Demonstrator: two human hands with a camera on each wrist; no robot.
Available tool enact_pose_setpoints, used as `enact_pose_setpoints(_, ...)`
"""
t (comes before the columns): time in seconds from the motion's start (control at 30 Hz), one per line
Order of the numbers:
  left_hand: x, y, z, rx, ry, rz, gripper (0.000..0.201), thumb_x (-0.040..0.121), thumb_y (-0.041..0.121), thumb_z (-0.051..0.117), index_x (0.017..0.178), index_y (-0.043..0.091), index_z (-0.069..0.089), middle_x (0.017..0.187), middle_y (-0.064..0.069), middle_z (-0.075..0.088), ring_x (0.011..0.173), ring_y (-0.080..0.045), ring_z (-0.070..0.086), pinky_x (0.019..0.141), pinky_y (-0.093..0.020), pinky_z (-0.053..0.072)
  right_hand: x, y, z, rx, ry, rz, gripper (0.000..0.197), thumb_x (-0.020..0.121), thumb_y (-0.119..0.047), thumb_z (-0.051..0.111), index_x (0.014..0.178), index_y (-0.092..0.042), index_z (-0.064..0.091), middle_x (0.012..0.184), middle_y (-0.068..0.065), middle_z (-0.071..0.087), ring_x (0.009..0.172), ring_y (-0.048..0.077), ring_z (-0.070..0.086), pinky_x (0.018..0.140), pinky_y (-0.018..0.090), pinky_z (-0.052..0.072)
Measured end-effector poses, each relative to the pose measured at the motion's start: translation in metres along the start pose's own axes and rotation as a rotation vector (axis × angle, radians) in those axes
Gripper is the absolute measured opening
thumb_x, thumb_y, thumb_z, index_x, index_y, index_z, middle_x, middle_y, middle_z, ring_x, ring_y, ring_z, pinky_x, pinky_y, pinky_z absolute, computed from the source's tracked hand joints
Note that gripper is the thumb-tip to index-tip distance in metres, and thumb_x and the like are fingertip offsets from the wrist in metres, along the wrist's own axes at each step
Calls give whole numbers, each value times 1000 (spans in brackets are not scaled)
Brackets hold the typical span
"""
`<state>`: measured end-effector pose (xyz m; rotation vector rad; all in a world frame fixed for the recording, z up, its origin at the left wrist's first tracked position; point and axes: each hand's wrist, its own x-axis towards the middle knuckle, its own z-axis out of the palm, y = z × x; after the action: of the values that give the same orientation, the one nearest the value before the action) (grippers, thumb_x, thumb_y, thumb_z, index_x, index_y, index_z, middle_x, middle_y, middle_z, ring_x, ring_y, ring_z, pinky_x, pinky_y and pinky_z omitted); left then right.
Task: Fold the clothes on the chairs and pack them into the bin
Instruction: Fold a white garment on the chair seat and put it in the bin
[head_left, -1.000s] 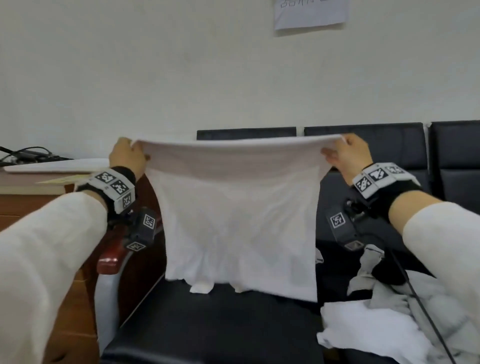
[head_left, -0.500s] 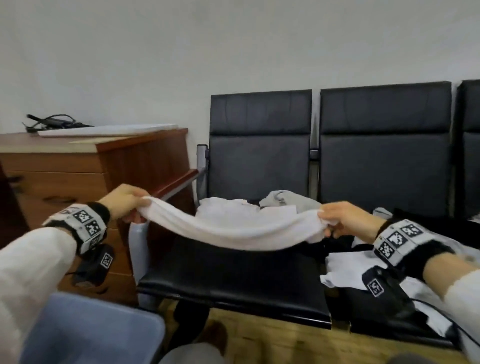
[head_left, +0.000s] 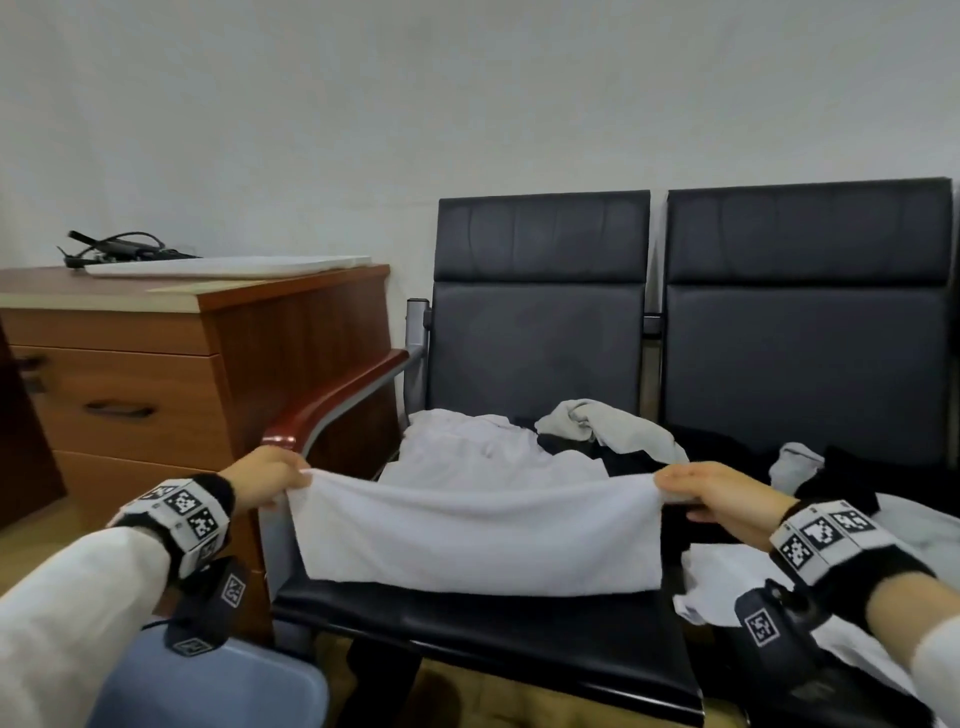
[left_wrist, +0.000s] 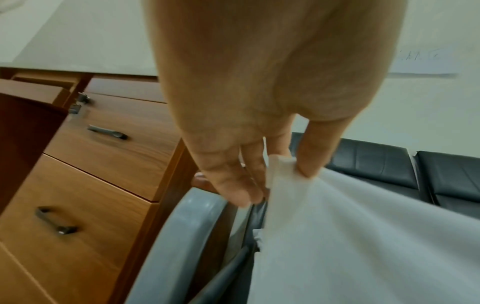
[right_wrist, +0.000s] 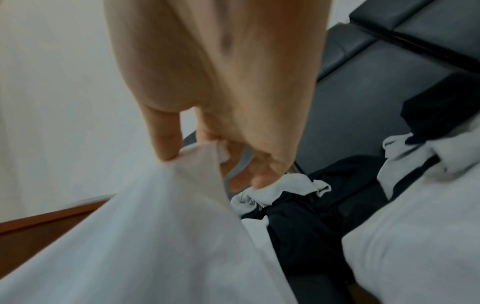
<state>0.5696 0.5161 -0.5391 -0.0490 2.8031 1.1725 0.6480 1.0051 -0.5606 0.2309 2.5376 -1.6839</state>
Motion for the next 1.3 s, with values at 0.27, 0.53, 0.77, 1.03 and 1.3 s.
enact_pose_setpoints(0.27, 77, 26, 30, 117, 350, 85, 13, 91, 18, 55, 86, 18, 67, 82, -7, 67, 78, -23, 61, 73, -29, 44, 96, 3, 7, 228, 324, -29, 27, 95, -15, 56, 115, 1, 66, 112, 18, 66, 107, 34, 61, 87, 42, 50)
enact_pose_setpoints(0.53, 177, 14, 76, 263, 282, -84, 14, 88, 24, 52, 91, 24, 65, 92, -10, 71, 81, -28, 68, 79, -33, 55, 198, 33, 14, -19, 371, 42, 21, 90, -20, 61, 73, -10, 67, 80, 10, 64, 88, 28, 59, 84, 39, 49)
enact_pose_setpoints(0.77, 198, 9, 102, 432, 211, -152, 45, 88, 30, 57, 130, 13, 48, 131, -17, 48, 114, -35, 55, 93, -37, 49, 174, 41, 17, -298, 311, 295, 38, 90, -29, 60, 113, 1, 54, 86, 13, 63, 68, 25, 65, 63, 35, 57)
enact_pose_setpoints(1.03, 144, 76, 142, 305, 146, 95, 19, 87, 19, 52, 99, 26, 65, 119, -5, 62, 110, -26, 58, 95, -27, 44, 133, 36, 33, -368, 187, 447, 34, 87, -35, 62, 84, -4, 48, 79, 11, 60, 60, 21, 60, 42, 22, 45)
enact_pose_setpoints(1.3, 96, 80, 193, 497, -283, 15, 54, 83, 33, 68, 132, 20, 48, 136, -4, 47, 122, -22, 48, 103, -28, 39, 107, 57, 51, 32, 124, 495, 25, 86, -15, 66, 76, -2, 47, 62, 14, 51, 47, 21, 44, 50, 23, 37)
